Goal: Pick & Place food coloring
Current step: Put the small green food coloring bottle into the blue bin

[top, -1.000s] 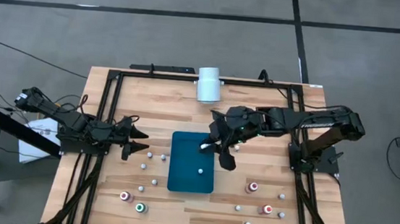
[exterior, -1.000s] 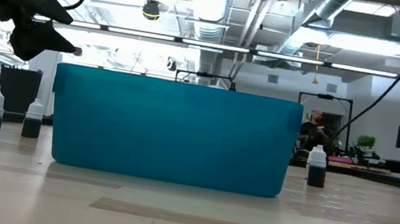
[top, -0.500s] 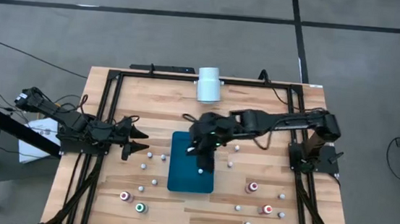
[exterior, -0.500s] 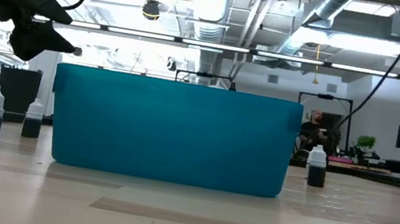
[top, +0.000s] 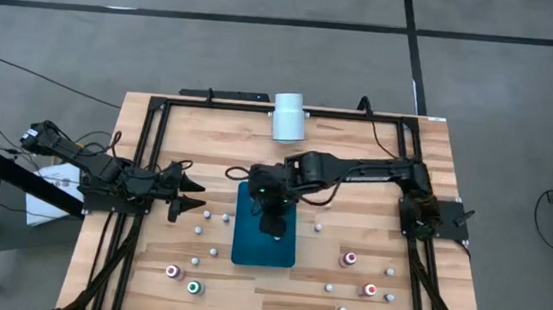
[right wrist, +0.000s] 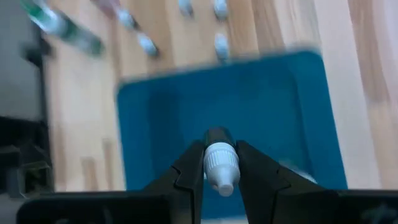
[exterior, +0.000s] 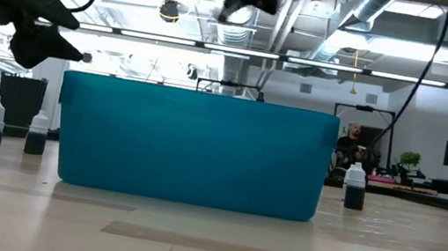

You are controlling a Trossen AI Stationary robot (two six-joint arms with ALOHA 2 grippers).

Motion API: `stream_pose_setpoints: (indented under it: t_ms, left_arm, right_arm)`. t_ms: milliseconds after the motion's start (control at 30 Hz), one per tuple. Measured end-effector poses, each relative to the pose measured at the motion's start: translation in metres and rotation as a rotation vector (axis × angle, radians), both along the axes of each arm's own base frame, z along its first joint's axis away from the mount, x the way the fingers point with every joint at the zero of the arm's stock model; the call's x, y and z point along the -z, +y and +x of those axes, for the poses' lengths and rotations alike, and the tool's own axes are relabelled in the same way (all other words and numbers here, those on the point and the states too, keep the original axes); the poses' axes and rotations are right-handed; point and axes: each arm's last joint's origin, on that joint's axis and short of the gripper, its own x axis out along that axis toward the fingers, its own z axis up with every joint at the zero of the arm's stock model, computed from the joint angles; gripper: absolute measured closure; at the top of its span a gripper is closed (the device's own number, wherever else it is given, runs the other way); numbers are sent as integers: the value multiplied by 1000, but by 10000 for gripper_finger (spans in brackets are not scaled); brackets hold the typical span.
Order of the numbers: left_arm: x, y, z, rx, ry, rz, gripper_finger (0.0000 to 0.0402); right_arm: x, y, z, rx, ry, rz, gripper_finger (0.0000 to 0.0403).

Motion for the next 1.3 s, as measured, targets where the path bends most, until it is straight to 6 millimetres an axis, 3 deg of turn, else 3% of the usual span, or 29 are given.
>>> stream_pose_setpoints:
  t_ms: [367,1000,1300]
  left_arm:
    - [0,0,0,-1,0,-1,149]
    - [0,-1,0,29,5,-11,149]
    - [1,-1,0,40,15,-10,149]
  right_arm:
    - [38,3,7,16,189,-36,332]
    - [94,32,28,27,255,-106,332]
    - [100,36,28,48,265,-146,332]
